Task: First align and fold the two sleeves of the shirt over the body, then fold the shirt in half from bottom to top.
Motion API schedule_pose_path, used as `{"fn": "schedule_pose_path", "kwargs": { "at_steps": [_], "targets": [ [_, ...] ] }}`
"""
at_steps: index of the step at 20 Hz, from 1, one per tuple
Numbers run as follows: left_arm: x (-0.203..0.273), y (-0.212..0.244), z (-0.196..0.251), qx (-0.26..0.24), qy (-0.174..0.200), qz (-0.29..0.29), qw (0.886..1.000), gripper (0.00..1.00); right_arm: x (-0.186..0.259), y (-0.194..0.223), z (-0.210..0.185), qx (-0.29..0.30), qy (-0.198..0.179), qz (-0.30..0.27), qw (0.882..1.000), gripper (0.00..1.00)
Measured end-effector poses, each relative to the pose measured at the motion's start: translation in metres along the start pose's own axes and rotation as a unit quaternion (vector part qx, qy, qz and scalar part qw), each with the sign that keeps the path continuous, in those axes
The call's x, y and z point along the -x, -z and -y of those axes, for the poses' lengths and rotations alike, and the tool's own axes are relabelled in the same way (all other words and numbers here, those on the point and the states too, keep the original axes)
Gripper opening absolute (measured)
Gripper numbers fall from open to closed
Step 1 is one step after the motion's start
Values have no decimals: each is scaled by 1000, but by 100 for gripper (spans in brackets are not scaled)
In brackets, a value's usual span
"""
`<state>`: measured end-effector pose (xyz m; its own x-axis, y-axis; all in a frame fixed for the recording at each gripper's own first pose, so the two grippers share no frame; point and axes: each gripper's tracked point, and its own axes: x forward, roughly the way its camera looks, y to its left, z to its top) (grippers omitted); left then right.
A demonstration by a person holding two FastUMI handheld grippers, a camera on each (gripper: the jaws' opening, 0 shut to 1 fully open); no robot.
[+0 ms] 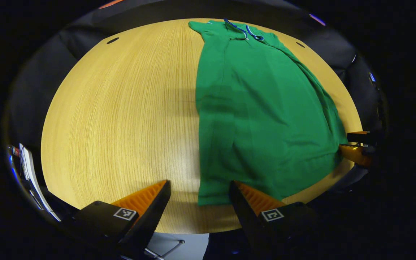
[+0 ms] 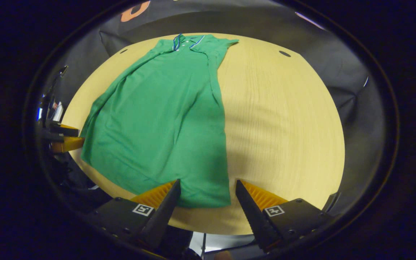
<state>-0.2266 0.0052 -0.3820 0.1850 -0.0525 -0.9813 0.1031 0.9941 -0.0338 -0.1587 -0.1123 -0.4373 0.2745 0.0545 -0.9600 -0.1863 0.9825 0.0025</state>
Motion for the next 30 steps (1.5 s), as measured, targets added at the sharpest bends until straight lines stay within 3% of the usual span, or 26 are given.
{"fn": "schedule_pose_path", "kwargs": {
  "at_steps": [2, 4, 5, 6, 7, 8, 9, 12, 16, 20, 30],
  "targets": [
    [2, 2, 4, 11, 2, 0, 1000, 100, 0, -1, -2, 1, -2, -2, 1000, 84],
    [1, 3, 8, 12, 5, -1, 1000, 82, 0, 0, -3, -8, -5, -9, 1000, 60],
    [5, 9, 14, 14, 7, -1, 1000, 68, 0, -1, -4, -16, -7, -10, 1000, 43],
    [5, 10, 17, 15, 12, -2, 1000, 58, 0, 0, -4, -20, -7, -11, 1000, 36],
    [5, 11, 20, 17, 24, -2, 1000, 39, 1, -4, -8, -19, -16, -4, 1000, 24],
    [5, 9, 19, 20, 26, -1, 999, 27, -2, 0, -8, -18, -12, -12, 1000, 25],
    [3, 5, 16, 21, 31, -3, 999, 11, 4, 1, -9, -17, -15, -13, 1000, 4],
    [9, 5, 17, 27, 53, -10, 998, 7, 6, -3, -13, -29, -28, -9, 999, 0],
    [29, -9, 19, -9, 81, 13, 997, 6, 23, -19, -12, -37, -35, 16, 999, 3],
    [49, -25, 26, 2, 114, 40, 993, 6, 41, -40, -11, -38, -41, 39, 998, 0],
    [94, -106, 18, -6, 115, 157, 981, 6, 101, -122, -4, -51, -40, 137, 988, 0]
  ]
}}
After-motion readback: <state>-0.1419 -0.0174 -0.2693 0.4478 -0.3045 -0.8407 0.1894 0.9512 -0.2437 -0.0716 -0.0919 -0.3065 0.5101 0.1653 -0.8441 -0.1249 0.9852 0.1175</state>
